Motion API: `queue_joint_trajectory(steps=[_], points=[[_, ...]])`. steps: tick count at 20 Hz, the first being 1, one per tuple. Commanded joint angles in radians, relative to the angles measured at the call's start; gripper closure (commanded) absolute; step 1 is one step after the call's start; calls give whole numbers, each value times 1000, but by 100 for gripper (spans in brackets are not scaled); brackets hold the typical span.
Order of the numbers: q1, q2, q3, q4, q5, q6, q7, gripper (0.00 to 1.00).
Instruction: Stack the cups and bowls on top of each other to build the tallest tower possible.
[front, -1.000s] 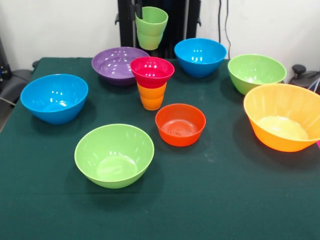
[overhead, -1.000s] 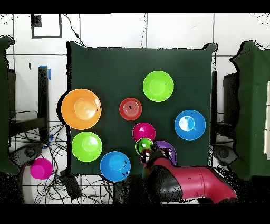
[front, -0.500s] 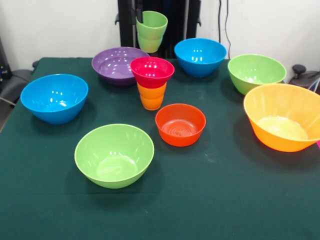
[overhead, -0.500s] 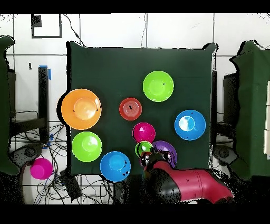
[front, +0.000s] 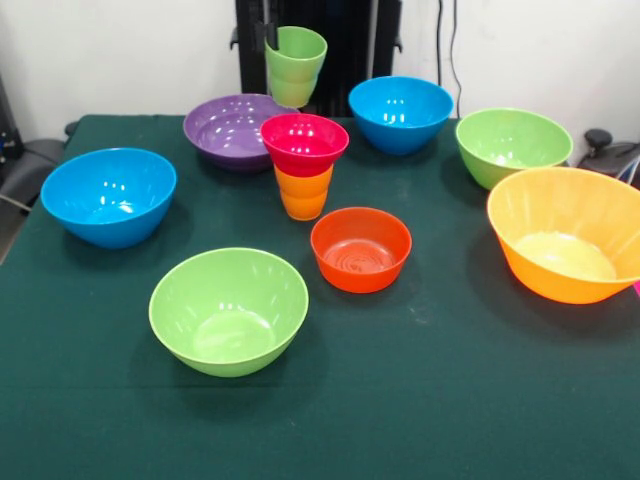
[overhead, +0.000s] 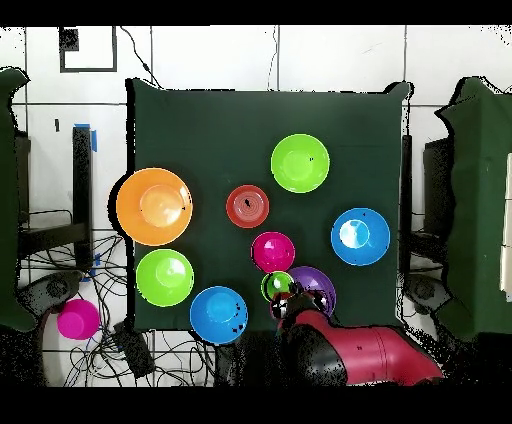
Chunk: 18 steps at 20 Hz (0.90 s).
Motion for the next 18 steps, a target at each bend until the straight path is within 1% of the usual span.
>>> queue_joint_trajectory(steps=[1,9,18], points=[[37,76,-65,4,-94,-71,85,100],[57,107,-104,12,-114,-120,99,100],[102,117,-124,18,-97,-132,99,100]])
